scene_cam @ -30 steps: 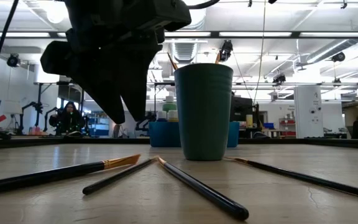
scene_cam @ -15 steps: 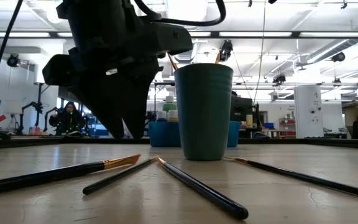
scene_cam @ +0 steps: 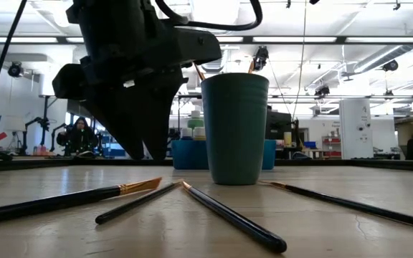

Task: Pick & Place Paint Supplies
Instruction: Put the yellow paint brush into the green cup

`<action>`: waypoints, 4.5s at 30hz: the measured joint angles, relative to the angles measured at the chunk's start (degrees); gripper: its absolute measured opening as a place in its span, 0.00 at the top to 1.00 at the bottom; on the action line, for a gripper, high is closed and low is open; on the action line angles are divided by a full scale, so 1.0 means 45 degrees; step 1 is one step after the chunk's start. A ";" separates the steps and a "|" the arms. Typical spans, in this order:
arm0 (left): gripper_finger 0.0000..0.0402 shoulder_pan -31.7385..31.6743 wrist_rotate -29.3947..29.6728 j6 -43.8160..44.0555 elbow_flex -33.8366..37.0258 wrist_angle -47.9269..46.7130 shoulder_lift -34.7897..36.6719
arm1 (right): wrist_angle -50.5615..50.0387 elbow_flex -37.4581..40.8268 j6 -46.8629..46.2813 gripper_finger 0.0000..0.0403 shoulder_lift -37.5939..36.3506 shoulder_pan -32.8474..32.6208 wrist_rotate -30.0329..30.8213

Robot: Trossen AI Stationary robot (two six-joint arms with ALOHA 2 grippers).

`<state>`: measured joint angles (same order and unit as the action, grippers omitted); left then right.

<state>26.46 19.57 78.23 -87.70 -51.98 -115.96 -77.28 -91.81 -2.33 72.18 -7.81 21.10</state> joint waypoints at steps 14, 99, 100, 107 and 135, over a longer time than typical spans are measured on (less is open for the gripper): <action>0.59 -0.0050 -0.0441 -0.0265 0.0947 0.1136 -0.0015 | 0.0005 0.0000 0.0000 0.98 0.0000 0.0000 0.0000; 1.00 -0.1575 -0.0666 -1.9087 0.5553 2.0149 0.5518 | -0.0015 -0.0005 0.0233 0.98 0.0000 -0.0010 -0.0005; 1.00 -0.1737 -0.1019 -1.9077 0.5761 2.0526 0.5518 | -0.0014 -0.0005 0.0242 0.98 0.0000 -0.0010 -0.0005; 1.00 -0.2582 -0.1527 -1.8811 0.7286 2.2590 0.5501 | -0.0010 -0.0005 0.0307 0.98 0.0000 -0.0010 -0.0005; 1.00 -0.3225 -0.1793 -1.6385 0.8947 2.5994 0.3108 | -0.0083 -0.0005 0.0180 0.98 0.0000 -0.0010 -0.0012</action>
<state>11.94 11.50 4.49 -47.44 64.99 -101.97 -77.65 -91.83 -1.52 72.18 -7.86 21.05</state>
